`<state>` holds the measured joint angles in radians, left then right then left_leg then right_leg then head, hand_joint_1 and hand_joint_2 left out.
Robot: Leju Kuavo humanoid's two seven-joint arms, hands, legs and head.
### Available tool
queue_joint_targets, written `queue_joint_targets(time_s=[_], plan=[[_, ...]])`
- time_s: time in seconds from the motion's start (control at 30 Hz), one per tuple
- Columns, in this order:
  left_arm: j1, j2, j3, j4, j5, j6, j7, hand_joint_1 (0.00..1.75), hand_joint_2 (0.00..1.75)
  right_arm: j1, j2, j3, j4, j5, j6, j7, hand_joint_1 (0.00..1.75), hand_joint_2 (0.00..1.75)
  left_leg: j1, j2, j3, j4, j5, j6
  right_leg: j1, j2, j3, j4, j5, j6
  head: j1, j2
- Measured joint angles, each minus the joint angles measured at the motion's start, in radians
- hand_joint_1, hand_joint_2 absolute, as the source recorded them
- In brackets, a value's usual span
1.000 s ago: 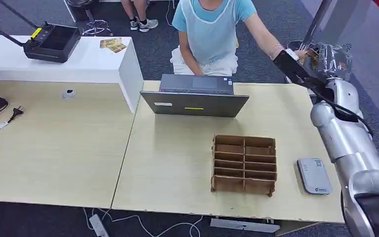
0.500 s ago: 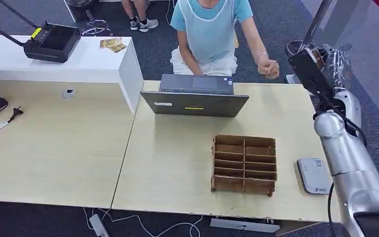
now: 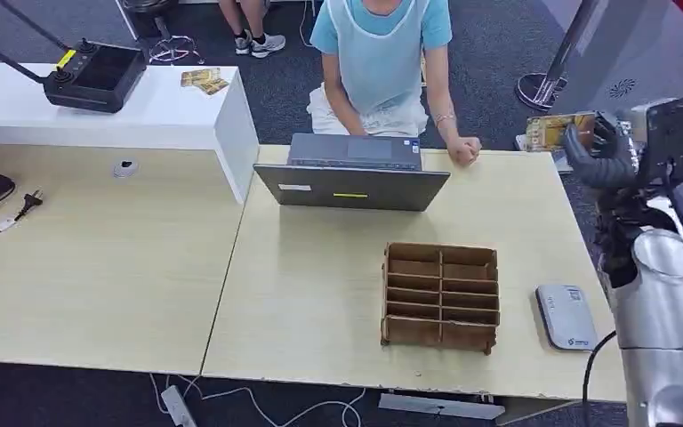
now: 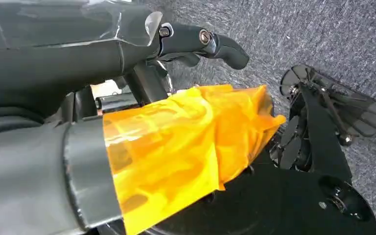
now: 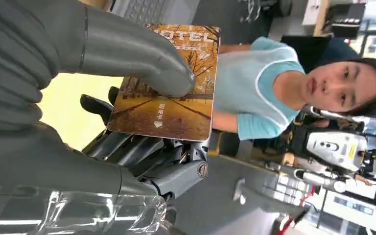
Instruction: Pass the card to the sensor for recognition and then transmit it.
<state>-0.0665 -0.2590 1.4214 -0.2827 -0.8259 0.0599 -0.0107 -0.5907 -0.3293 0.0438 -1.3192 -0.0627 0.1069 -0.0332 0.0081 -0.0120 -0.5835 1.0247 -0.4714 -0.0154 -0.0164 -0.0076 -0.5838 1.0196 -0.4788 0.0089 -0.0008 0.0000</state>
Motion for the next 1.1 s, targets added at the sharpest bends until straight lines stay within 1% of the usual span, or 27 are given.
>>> queue_joint_targets(time_s=[0.27,0.4,0.53,0.73,1.1], plan=[[0.000,-0.003,0.019,0.000,0.021,0.000,-0.009,0.00,0.00,0.102,-0.114,-0.048,-0.023,-0.223,0.101,0.002,1.75,1.75,0.000,0.000,0.000,0.000,-0.001,0.001,0.000,0.000,0.000,0.000,0.000,0.000,0.000,0.000],[0.000,-0.004,0.024,0.000,0.029,0.000,-0.011,0.00,0.00,0.167,-0.185,-0.068,-0.036,-0.324,0.155,0.004,1.75,1.75,0.000,0.000,0.000,0.000,-0.001,0.001,0.000,0.000,0.000,0.000,0.000,0.000,0.000,0.000],[0.001,-0.005,0.029,0.000,0.036,-0.001,-0.013,0.00,0.00,0.234,-0.258,-0.095,-0.056,-0.421,0.203,0.021,1.75,1.75,0.000,0.000,-0.001,0.000,-0.002,0.002,0.000,0.000,0.000,0.000,0.000,0.000,0.000,0.000],[0.003,-0.005,0.031,0.000,0.041,-0.001,-0.021,0.00,0.00,0.323,-0.367,-0.116,-0.094,-0.505,0.255,0.039,1.75,1.75,0.000,0.000,-0.001,0.000,-0.002,0.002,0.000,0.000,0.000,0.000,0.000,0.000,0.000,0.000],[0.005,-0.006,0.031,0.000,0.041,-0.004,-0.026,0.00,0.00,0.448,-0.505,-0.147,-0.148,-0.569,0.308,0.055,1.75,1.75,0.000,0.000,-0.001,0.000,-0.002,0.002,0.000,0.000,-0.001,0.000,0.000,0.000,0.000,0.000]])
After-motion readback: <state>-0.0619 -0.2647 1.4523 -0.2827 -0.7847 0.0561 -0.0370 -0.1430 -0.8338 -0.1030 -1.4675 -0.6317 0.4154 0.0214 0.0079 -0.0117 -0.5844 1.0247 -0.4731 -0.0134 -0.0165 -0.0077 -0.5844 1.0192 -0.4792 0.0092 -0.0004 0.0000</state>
